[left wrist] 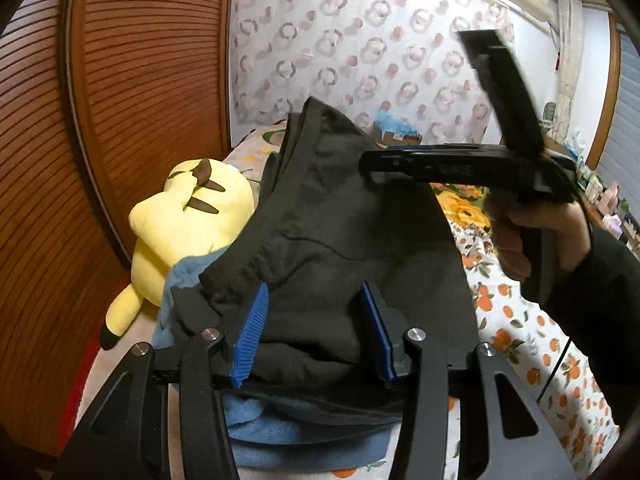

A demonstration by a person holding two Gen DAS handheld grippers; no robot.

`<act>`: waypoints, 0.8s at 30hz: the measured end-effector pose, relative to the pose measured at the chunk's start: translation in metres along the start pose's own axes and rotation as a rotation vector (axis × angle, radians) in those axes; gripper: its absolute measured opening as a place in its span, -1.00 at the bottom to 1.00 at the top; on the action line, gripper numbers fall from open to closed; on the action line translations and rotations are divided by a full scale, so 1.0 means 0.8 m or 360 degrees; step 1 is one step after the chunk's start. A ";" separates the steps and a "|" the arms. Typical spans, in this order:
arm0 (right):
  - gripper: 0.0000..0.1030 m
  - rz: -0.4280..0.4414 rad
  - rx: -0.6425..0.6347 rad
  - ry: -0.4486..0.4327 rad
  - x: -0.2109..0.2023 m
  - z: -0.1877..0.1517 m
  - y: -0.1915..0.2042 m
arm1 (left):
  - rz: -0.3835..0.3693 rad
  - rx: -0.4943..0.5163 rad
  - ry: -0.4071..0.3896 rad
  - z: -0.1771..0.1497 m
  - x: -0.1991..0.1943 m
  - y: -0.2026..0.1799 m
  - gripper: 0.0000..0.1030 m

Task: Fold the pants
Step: 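Lower the garment onto the blue jeans stack and open both grippers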

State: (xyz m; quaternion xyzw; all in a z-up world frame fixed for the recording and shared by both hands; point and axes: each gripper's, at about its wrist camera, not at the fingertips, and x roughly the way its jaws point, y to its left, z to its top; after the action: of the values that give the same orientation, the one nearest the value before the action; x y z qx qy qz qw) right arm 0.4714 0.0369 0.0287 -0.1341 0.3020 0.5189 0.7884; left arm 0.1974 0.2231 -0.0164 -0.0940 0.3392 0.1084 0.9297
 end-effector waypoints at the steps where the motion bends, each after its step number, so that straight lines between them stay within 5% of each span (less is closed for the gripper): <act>1: -0.14 0.0000 0.0023 0.0008 0.009 0.001 -0.002 | 0.0009 -0.0001 -0.0007 -0.002 0.002 0.000 -0.05; 16: -0.13 -0.0089 0.0023 -0.0123 -0.057 -0.028 0.058 | 0.0035 -0.0001 -0.0042 -0.002 -0.030 -0.001 -0.03; 20: -0.13 -0.0095 0.0035 -0.0152 -0.085 -0.046 0.073 | 0.0011 -0.0003 -0.0081 -0.005 -0.048 0.002 0.50; 24: -0.13 -0.0107 0.0041 -0.0162 -0.103 -0.060 0.086 | 0.0018 0.0003 -0.0089 -0.009 -0.061 0.003 0.69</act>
State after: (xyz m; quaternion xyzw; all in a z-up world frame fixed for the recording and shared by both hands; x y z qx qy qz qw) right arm 0.3704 -0.0196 0.0486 -0.1075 0.2634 0.4943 0.8214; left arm 0.1562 0.2169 0.0098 -0.0880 0.3138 0.1158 0.9383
